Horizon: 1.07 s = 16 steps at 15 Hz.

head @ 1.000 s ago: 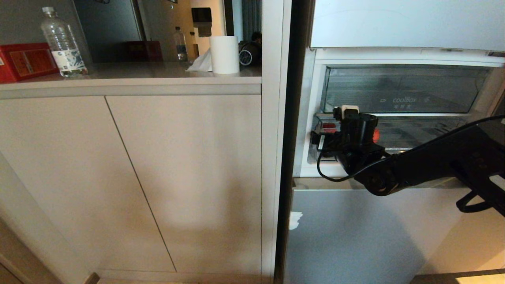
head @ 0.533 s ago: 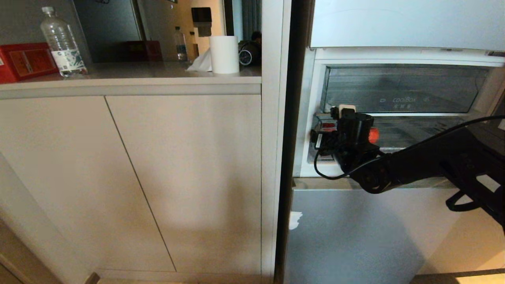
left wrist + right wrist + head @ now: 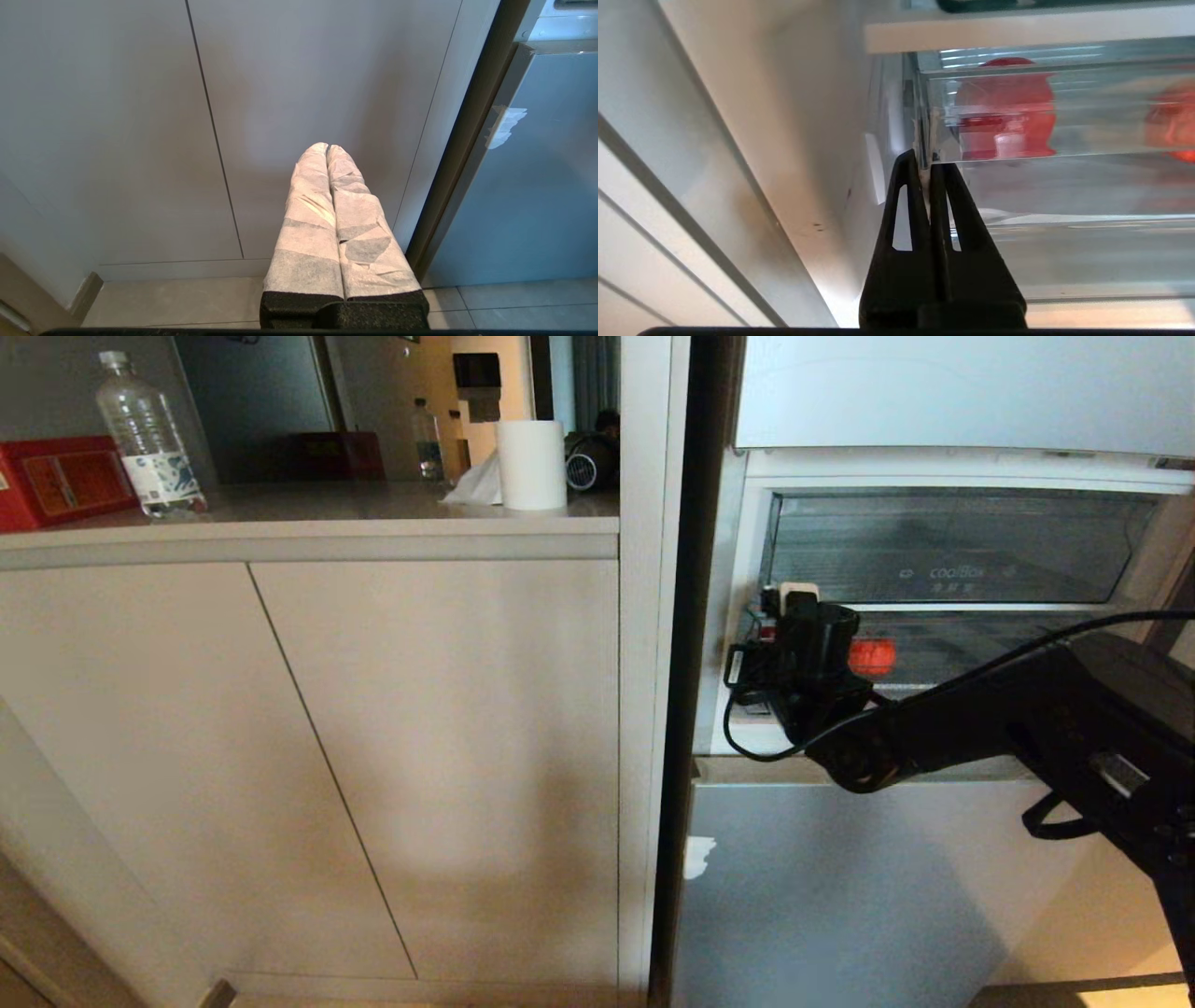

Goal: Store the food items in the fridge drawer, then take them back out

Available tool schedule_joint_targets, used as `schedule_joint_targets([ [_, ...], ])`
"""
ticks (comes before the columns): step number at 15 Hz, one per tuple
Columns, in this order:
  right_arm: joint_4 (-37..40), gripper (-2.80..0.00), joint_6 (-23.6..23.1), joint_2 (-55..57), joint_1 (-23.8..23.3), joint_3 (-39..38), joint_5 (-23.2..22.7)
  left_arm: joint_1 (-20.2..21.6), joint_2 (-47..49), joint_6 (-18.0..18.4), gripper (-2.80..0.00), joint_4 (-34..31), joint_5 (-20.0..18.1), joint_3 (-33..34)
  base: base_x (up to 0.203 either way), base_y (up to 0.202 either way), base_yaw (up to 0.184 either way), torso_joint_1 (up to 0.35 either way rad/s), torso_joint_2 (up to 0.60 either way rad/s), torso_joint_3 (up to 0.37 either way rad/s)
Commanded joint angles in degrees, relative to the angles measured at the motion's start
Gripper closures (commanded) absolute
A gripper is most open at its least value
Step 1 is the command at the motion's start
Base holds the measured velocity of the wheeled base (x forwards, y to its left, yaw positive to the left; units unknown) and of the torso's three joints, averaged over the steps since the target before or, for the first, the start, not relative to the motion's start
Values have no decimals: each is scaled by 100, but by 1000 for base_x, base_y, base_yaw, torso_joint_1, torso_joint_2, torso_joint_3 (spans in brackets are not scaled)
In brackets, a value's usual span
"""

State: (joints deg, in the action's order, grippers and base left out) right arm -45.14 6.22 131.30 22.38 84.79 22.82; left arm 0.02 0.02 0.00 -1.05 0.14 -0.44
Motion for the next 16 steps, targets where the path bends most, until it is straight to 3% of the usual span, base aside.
schedule_joint_targets([
  [1, -38, 0, 19, -35, 3, -41, 2, -2, -11, 0, 0, -1, 4, 0, 0, 0, 0, 0, 0, 0],
  [5, -53, 0, 55, -328, 3, -390, -7, -2, -11, 0, 0, -1, 4, 0, 0, 0, 0, 0, 0, 0],
  [16, -65, 0, 602, -2155, 394, -2900, -62, -2, -11, 0, 0, -1, 4, 0, 0, 0, 0, 0, 0, 0],
])
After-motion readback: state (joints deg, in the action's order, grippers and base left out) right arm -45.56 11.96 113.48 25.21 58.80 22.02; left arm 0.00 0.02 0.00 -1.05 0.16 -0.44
